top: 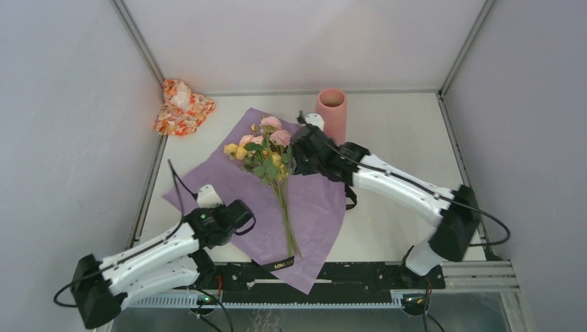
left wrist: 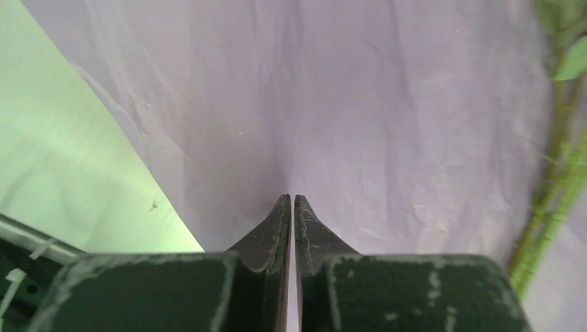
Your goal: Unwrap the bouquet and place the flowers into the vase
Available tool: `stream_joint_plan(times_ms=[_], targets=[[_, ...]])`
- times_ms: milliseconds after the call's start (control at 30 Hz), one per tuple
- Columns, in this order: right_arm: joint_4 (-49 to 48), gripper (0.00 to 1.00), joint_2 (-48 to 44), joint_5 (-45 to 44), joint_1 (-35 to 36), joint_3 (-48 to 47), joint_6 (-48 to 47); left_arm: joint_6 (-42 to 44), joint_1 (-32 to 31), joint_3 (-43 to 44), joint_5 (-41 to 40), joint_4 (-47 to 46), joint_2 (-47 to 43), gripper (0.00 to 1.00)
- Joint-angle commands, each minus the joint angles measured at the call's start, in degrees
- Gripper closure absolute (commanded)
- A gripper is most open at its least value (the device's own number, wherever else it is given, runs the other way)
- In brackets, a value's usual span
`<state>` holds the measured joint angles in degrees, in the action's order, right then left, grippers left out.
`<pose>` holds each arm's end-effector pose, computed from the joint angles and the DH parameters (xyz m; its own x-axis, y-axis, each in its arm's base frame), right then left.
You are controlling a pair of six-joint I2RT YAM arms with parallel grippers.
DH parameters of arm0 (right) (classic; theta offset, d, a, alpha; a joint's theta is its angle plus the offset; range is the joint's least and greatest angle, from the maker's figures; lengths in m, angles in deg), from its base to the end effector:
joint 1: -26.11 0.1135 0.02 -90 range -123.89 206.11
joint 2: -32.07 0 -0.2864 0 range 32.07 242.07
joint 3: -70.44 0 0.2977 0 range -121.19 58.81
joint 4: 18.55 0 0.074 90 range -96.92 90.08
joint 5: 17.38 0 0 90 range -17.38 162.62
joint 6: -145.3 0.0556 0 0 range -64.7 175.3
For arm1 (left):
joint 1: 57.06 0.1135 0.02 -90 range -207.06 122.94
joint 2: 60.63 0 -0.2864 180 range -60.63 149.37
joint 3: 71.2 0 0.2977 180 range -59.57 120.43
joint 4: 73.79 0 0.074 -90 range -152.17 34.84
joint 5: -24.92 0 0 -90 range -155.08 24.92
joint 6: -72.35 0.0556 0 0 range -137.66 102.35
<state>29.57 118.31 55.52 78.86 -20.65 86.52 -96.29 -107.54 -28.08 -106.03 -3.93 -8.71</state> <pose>0.2493 0.3009 0.3373 -0.6820 -0.0784 -0.7272 -0.3248 0.9233 0.2051 0.1302 -0.1005 0.1797 -0.6137 -0.4197 -0.6687 -0.5131 0.8558 -0.0662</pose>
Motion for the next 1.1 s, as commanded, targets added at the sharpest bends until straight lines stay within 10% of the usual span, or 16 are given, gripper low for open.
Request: stream_joint_plan(times_ms=[0,533,1067], targets=[[3.9,0.57,11.7,3.8,0.6,-10.2,-4.1,1.1,0.4,-0.8,-1.0,-3.2,-12.3,0.92],[13.2,0.58,49.3,0.3,-2.7,-51.0,-11.8,19.9,0.5,5.7,-1.9,-6.2,-16.4,0.89],[9.8,0.52,55.7,6.1,-7.0,-56.7,-15.2,23.3,0.5,4.5,-2.4,-11.0,-14.0,0.87]])
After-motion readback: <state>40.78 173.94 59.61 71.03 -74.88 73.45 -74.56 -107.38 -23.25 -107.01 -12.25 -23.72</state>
